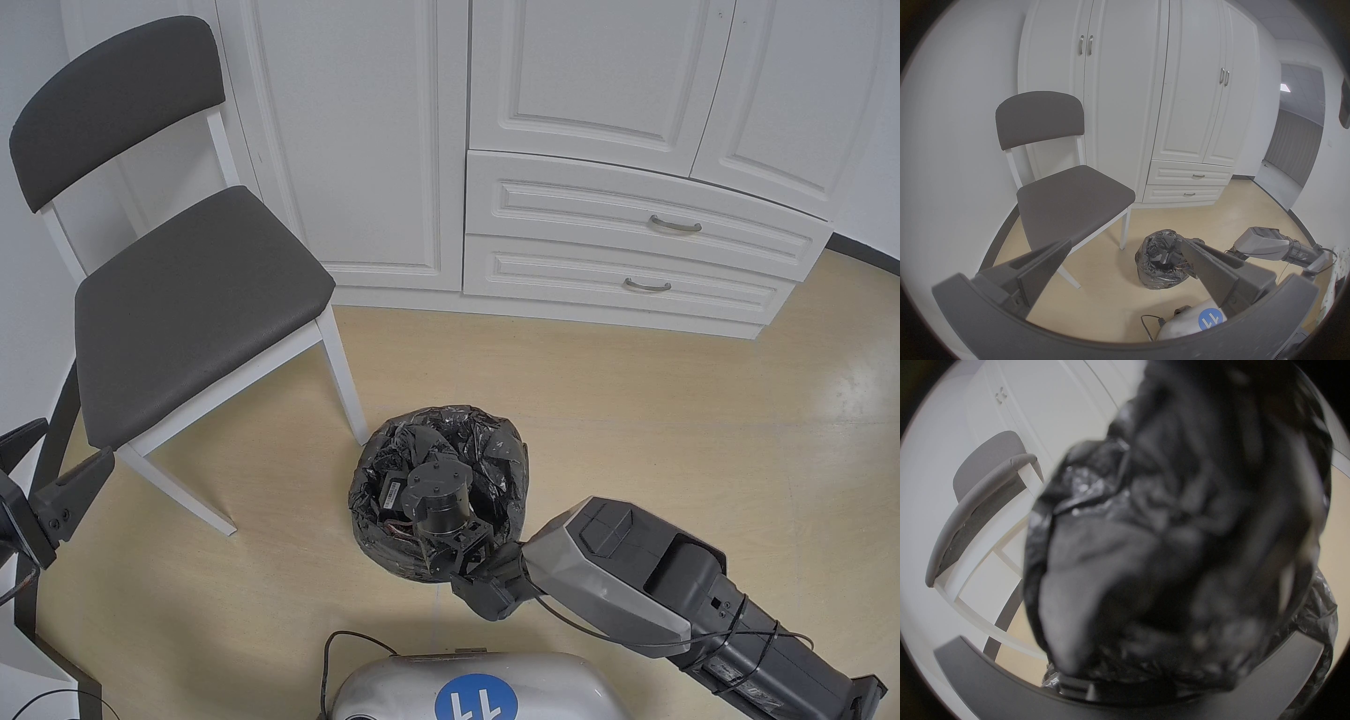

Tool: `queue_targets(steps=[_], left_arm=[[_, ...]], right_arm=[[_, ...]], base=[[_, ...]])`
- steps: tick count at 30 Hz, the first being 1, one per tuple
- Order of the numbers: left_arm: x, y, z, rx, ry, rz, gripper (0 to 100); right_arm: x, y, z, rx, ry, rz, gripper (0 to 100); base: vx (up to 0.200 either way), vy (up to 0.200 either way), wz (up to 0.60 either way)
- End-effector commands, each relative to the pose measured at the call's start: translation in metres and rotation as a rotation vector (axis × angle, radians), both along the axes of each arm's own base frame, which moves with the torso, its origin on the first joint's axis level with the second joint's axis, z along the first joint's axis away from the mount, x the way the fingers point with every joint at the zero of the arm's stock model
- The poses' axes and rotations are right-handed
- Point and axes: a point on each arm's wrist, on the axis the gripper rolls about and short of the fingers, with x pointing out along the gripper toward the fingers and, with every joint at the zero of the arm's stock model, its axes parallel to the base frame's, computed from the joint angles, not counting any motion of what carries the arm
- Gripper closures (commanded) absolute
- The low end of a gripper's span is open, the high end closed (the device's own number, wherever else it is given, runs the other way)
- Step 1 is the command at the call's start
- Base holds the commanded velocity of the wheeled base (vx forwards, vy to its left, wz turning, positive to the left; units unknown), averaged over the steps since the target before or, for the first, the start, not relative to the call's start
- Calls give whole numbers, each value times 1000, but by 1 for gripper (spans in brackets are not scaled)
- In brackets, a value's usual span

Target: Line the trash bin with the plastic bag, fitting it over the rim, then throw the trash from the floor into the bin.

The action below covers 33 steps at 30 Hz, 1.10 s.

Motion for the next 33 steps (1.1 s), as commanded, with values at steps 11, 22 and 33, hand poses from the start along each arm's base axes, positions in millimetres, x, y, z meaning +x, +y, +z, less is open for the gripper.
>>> queue_targets(steps=[11, 22, 33], left_arm=[[1, 0, -3, 4, 14, -2, 0], [2, -1, -8, 57, 20, -14, 0], [3, -1, -8, 57, 22, -16, 0]], right_arm=[[-5, -44, 23, -100, 78, -33, 100], [3, -82, 1, -262, 192, -42, 100], [10, -82, 11, -221, 167, -58, 100]], base=[[0, 0, 0], [0, 0, 0], [0, 0, 0]])
